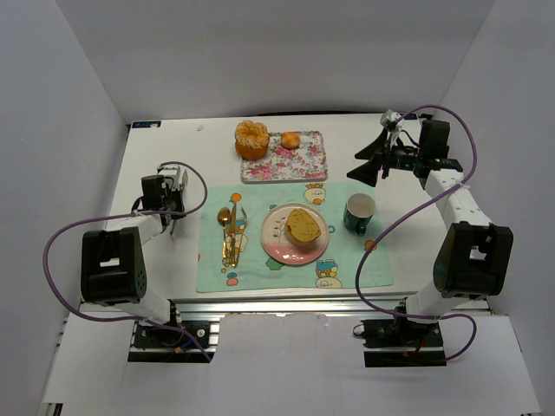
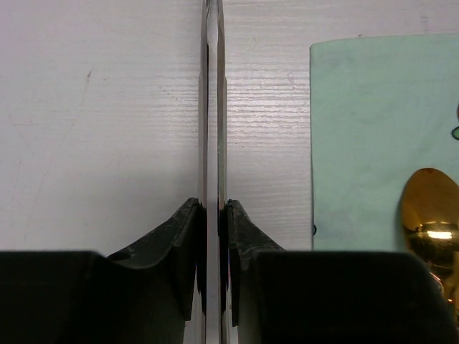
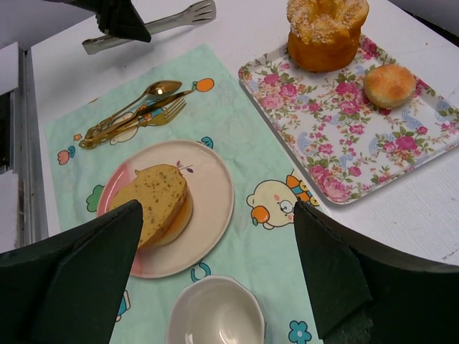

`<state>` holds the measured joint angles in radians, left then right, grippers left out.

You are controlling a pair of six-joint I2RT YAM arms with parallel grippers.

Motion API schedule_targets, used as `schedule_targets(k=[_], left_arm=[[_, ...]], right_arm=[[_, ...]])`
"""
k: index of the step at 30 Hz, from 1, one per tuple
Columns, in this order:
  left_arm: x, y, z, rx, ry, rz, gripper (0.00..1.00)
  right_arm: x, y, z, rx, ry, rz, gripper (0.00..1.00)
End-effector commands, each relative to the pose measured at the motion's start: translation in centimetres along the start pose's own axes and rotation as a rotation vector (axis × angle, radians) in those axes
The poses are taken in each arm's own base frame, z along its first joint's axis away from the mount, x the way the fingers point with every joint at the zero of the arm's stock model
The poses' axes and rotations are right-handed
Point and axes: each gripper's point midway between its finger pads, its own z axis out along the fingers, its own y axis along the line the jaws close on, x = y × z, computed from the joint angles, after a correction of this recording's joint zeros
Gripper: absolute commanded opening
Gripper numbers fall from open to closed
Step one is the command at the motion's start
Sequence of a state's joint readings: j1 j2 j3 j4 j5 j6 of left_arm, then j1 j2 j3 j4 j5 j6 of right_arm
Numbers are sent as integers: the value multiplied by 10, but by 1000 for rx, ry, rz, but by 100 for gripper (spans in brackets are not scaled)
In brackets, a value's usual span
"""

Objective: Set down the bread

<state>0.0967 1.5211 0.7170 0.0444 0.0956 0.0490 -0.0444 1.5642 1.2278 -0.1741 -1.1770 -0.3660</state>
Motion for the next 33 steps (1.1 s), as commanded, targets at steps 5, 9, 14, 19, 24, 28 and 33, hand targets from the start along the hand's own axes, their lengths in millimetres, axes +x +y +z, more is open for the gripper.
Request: schedule_targets(k=[5,9,14,19,24,28,33], left_arm=[[4,20,5,-90,-30,41,41],[12,29,1,-144,-26,14,61],[11,33,-5,-159,-35,-8,68],[-6,34,-17,-162,-105,-43,87],[-26,32,-38,-160,-184,-85,98],[-47,23,-62,-127,-288,-146,98],[-81,8,-107,-56,-470,-303,98]], right_arm=[[-6,-3,-6,63,46,-59,90],[-1,-19,-9,167,106,-50,90],[-3,-35,-11,266,149,-9,89],[-2,-52,-14,403,203,53,89],[-17,-55,-12,455,195,55,90],[-35,-54,-12,469,157,86,89],[-45,-61,-10,493,136,151,89]])
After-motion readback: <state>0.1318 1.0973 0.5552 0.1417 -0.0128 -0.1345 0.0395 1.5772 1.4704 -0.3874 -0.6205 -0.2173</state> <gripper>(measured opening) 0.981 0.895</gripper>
